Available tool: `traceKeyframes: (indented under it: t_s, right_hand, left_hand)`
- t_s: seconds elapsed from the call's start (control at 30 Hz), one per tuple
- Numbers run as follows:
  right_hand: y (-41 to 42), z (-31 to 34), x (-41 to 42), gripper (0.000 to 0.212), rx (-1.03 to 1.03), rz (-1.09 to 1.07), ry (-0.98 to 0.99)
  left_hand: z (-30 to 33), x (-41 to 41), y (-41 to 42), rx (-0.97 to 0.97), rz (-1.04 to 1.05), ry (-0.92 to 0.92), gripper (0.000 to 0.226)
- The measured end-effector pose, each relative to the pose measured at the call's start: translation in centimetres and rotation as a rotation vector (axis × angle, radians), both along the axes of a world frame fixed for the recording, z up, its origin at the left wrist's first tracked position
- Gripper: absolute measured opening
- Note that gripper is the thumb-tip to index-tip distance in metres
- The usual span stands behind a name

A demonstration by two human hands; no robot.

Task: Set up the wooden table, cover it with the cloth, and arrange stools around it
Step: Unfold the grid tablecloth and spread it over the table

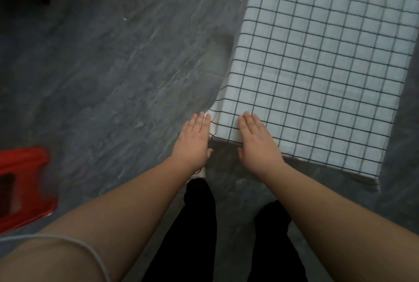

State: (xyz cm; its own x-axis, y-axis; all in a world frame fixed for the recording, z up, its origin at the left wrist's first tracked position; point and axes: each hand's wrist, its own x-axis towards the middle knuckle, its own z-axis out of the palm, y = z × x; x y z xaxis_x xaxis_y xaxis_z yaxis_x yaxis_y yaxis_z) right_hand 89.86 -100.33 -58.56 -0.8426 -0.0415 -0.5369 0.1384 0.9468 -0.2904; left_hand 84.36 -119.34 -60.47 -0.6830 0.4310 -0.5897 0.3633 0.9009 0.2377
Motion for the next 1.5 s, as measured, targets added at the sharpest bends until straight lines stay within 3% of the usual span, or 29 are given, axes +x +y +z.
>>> traceKeyframes:
  t_s: [0.17, 0.47, 0.7, 0.83, 1.1, 1.37, 1.5]
  right_hand:
    - [-1.8, -2.3, -2.2, 0.089, 0.056, 0.027, 0.011]
    - [-2.2, -4.7, -0.8, 0.087, 0.129, 0.034, 0.132]
    - [-2.4, -5.4, -0.6, 0.091, 0.164, 0.035, 0.142]
    - [-2.5, -5.4, -0.6, 0.090, 0.166, 0.042, 0.130]
    - [-2.3, -6.1, -0.4, 0.093, 0.167, 0.058, 0.148]
    - [-2.6, -6.7, -0.2, 0.091, 0.170, 0.032, 0.175]
    - [-2.6, -6.8, -0.2, 0.096, 0.162, 0.043, 0.178]
  left_hand:
    - [-4.2, -1.2, -0.3, 0.077, -0.052, -0.079, 0.090]
    - [-9.0, -0.2, 0.8, 0.261, -0.021, -0.040, 0.066]
    - [-8.1, -0.8, 1.2, 0.146, 0.099, -0.166, 0.064]
    - [-7.7, -0.8, 1.2, 0.247, 0.154, -0.191, 0.057]
    - [-10.4, -1.5, -0.4, 0.076, -0.001, -0.232, 0.067]
    - [-10.6, -1.2, -0.6, 0.153, 0.167, -0.333, 0.058]
    - [-11.4, -0.9, -1.8, 0.056, 0.198, -0.339, 0.065]
